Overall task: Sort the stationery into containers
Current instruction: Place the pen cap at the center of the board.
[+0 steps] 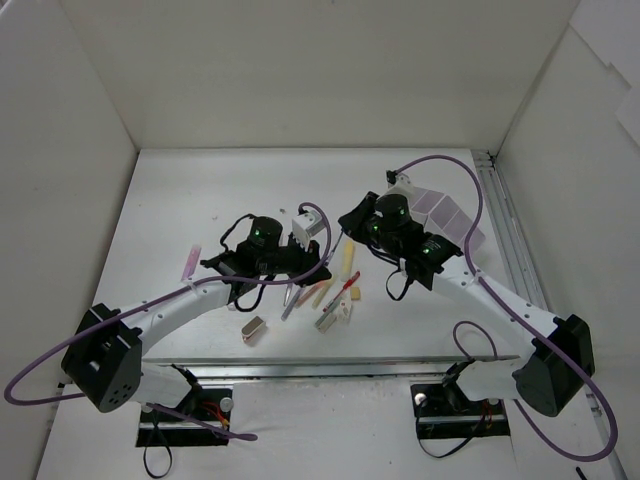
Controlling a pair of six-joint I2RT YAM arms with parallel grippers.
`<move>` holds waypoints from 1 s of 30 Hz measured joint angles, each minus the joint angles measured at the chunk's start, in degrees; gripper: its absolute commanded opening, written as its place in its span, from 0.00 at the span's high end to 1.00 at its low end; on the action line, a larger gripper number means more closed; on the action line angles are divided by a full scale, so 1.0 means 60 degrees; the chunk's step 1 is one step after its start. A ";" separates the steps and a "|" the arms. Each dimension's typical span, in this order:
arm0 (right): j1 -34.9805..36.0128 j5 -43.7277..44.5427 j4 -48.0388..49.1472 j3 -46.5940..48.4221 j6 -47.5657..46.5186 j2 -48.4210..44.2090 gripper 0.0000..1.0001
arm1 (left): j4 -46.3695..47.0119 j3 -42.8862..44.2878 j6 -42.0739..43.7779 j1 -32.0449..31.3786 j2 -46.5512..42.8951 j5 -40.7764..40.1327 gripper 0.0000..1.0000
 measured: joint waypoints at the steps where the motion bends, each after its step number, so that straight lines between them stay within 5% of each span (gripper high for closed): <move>1: 0.0000 0.0000 0.0000 0.0000 -0.0011 0.0000 1.00 | -0.0036 0.0018 -0.0015 -0.0004 0.0007 -0.0004 0.87; 3: 0.0015 0.0004 0.0007 0.0000 -0.0040 0.0000 1.00 | -0.0149 0.0142 -0.0015 -0.0011 0.0066 0.0000 0.66; 4: 0.0018 0.0047 -0.0015 0.0000 -0.0109 0.0000 1.00 | -0.0149 0.0219 0.0004 -0.0015 0.0106 0.0000 0.48; 5: 0.0047 0.0076 -0.0047 0.0000 -0.0186 0.0000 1.00 | -0.0149 0.0295 -0.0004 -0.0018 0.0131 0.0000 0.43; 9: 0.0189 0.0178 -0.0149 0.0000 -0.0335 0.0000 1.00 | -0.0131 0.0444 -0.0025 -0.0018 0.0131 0.0004 0.40; 15: 0.0237 0.0237 -0.0186 0.0000 -0.0379 0.0000 1.00 | -0.0091 0.0444 -0.0018 -0.0018 0.0131 0.0058 0.48; 20: 0.0244 0.0481 -0.0226 0.0000 -0.0423 0.0000 1.00 | -0.0178 0.0437 -0.0007 -0.0018 0.0087 -0.0117 0.41; 30: -0.0426 0.1202 -0.1045 -0.0390 -0.0856 -0.0495 1.00 | -0.1858 -0.0157 -0.0306 0.0590 -0.1096 -0.2758 0.37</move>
